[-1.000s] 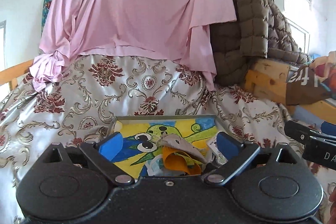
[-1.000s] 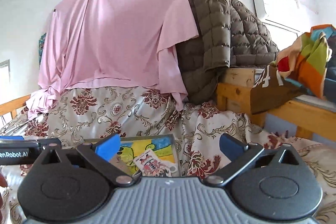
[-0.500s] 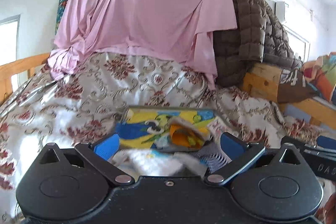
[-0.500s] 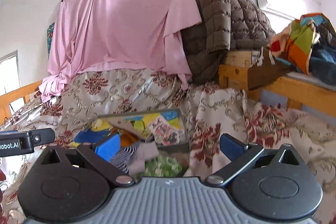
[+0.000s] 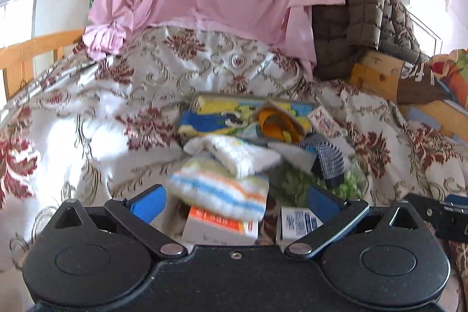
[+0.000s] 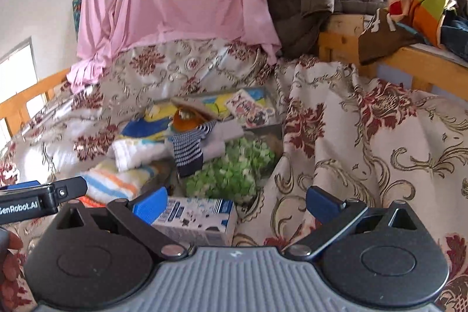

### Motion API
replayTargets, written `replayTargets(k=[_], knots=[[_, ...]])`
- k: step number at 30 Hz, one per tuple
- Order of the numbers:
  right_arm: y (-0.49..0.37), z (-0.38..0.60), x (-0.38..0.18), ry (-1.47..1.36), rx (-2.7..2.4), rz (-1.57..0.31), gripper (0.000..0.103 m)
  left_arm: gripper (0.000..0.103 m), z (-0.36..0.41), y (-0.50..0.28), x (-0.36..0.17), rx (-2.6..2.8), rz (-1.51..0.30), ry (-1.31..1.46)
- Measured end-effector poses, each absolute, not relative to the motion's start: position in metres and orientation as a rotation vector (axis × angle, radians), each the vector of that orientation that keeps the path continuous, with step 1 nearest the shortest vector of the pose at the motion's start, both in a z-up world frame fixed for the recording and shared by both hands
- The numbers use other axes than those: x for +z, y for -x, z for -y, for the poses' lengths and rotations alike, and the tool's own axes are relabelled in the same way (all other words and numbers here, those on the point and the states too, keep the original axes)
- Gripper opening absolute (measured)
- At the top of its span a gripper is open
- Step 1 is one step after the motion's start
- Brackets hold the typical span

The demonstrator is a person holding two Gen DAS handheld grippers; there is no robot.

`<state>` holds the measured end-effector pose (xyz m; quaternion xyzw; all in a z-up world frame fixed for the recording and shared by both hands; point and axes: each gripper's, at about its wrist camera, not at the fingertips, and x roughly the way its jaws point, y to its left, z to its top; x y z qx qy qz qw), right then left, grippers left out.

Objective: Organize soft objects
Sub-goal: 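Move both grippers back to the pile of items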

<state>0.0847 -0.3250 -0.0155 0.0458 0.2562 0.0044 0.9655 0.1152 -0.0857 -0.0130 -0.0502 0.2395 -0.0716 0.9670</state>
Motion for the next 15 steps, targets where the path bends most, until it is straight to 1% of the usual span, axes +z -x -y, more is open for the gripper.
replayTargets(k=[5,15], knots=[[-0.095,0.316,-0.025,-0.057,0.025,-0.593,0.103,0.102,0.086,-0.111,-0.023,-0.157,-0.498,0.054],[-0.105,0.308,-0.033,-0.017,0.055,-0.648,0.103,0.102,0.083,-0.116,-0.036,-0.063,-0.534,-0.019]])
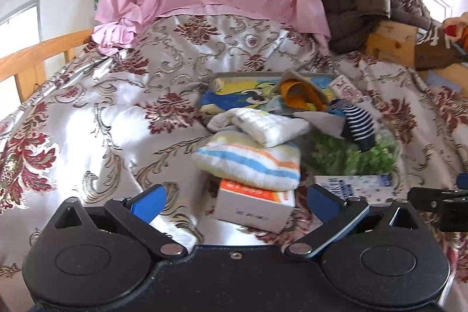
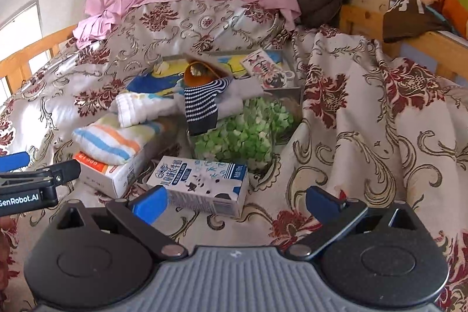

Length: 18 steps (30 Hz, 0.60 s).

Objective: Organize soft objects
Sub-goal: 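Move both grippers back to the pile of items, then reach the left gripper to the grey cloth while the right gripper reaches the striped sock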

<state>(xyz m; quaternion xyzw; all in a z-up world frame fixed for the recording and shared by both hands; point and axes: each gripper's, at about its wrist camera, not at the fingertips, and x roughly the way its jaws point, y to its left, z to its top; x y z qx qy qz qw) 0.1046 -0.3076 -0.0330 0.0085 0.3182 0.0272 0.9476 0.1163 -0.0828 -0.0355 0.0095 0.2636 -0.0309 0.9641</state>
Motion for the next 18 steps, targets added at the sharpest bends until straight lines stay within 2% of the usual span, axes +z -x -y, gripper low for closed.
replayTargets(k=[18], knots=[[-0.110,0.289,-0.036,0.076,0.112,-0.670,0.103,0.102,0.078,-0.122,-0.038,-0.014,-0.546,-0.034]])
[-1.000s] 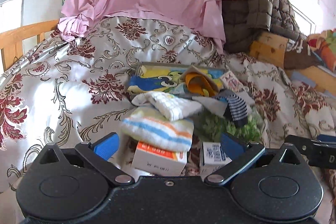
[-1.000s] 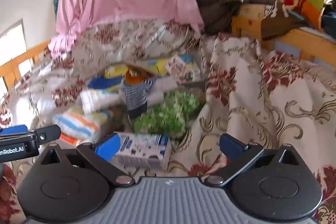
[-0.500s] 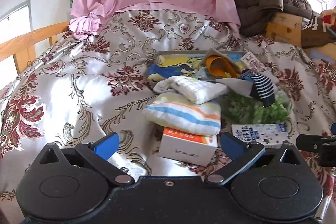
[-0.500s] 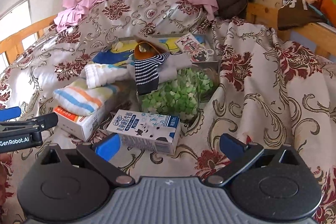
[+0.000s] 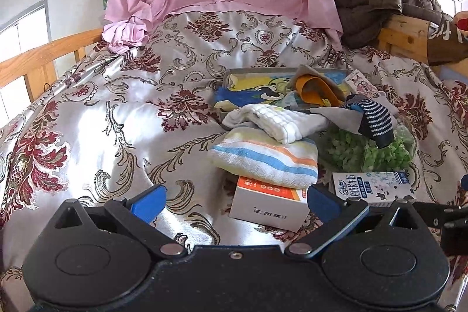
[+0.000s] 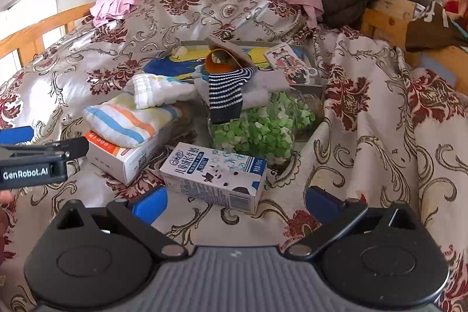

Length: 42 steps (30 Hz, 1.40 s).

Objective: Organize soft objects
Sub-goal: 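Reach the left gripper to the grey cloth while the right gripper reaches the striped sock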

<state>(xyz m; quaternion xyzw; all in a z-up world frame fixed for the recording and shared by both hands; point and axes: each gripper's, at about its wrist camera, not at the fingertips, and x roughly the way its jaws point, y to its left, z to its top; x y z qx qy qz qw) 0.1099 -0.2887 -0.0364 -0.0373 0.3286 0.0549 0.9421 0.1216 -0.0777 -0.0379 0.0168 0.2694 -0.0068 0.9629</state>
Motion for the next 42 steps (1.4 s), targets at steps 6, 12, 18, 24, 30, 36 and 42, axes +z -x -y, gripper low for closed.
replayTargets(k=[6,12,18,24,30,36,42], knots=[[-0.110,0.287,-0.035,0.093,0.117,-0.649,0.103,0.102,0.075,-0.123,-0.035,0.003,-0.540,-0.020],[-0.108,0.292,-0.025,0.071,0.088,-0.551,0.103,0.102,0.075,-0.125,-0.029,0.007,-0.524,-0.009],[-0.116,0.299,-0.017,0.010,0.076,-0.477,0.103,0.102,0.076,-0.133,-0.025,0.009,-0.519,0.015],[-0.130,0.298,-0.017,0.009,0.070,-0.403,0.102,0.102,0.083,-0.146,-0.017,0.002,-0.485,0.016],[-0.152,0.302,-0.022,-0.001,0.055,-0.342,0.102,0.102,0.093,-0.165,-0.009,-0.024,-0.447,-0.003],[-0.170,0.303,-0.030,0.016,0.055,-0.301,0.101,0.102,0.099,-0.184,-0.006,-0.049,-0.425,-0.030],[-0.189,0.296,-0.036,0.059,0.103,-0.279,0.083,0.102,0.101,-0.203,-0.009,-0.082,-0.446,0.008]])
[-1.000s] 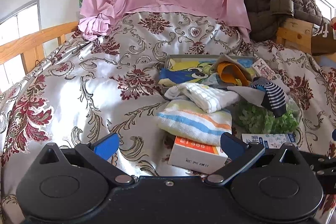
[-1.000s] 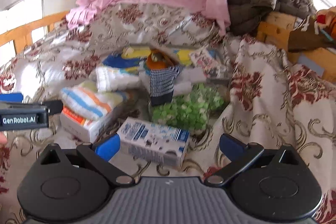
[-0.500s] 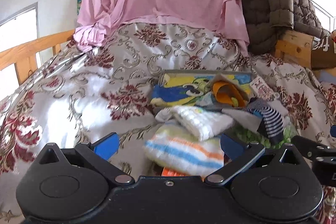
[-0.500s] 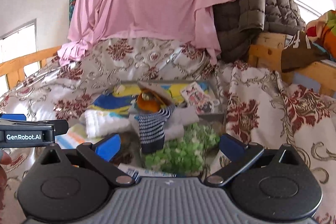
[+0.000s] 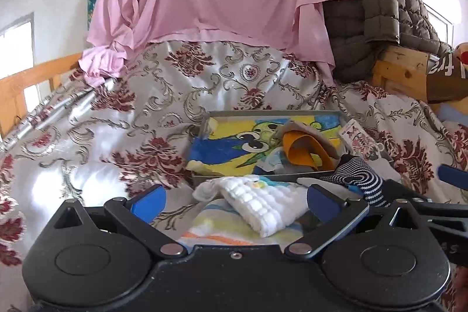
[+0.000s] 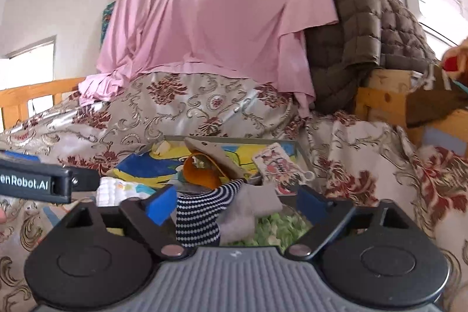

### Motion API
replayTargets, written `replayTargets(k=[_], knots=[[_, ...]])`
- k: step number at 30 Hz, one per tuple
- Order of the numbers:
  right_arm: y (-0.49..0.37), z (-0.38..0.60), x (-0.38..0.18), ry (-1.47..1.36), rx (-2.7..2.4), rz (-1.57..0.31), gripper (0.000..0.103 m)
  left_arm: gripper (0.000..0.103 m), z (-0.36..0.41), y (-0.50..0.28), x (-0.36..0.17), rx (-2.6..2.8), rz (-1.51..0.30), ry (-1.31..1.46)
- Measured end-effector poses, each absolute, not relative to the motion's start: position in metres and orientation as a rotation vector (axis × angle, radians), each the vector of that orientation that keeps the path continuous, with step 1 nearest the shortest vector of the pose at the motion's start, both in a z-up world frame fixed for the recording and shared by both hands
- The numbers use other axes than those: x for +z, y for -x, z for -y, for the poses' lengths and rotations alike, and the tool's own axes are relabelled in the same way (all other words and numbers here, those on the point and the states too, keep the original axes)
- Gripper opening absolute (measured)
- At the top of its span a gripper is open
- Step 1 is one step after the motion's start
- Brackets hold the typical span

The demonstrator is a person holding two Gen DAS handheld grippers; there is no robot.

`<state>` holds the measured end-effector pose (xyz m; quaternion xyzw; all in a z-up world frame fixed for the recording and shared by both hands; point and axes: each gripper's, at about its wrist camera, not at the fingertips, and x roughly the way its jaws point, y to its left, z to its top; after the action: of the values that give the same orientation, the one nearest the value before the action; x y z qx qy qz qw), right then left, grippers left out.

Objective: Organize soft objects
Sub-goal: 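Reach the left gripper to the grey cloth while the right gripper reaches the striped sock, then grasp the black-white striped sock with the right gripper while the left gripper grasps the grey cloth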

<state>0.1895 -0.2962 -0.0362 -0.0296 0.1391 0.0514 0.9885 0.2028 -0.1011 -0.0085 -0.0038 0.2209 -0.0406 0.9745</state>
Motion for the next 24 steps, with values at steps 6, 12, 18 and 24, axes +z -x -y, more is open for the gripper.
replayTargets(k=[6,12,18,24], knots=[[-0.199,0.294,-0.046,0.048,0.166,-0.340,0.061,0.102,0.113,-0.215,-0.009,-0.131,-0.442,0.008],[-0.201,0.295,-0.049,0.024,0.211,-0.383,0.026,0.102,0.130,-0.225,-0.010,-0.164,-0.446,0.013],[-0.199,0.303,-0.042,-0.006,0.188,-0.388,0.005,0.102,0.142,-0.230,-0.011,-0.168,-0.450,0.016],[-0.202,0.336,-0.032,-0.122,0.124,-0.388,0.005,0.102,0.149,-0.233,-0.014,-0.180,-0.464,0.028]])
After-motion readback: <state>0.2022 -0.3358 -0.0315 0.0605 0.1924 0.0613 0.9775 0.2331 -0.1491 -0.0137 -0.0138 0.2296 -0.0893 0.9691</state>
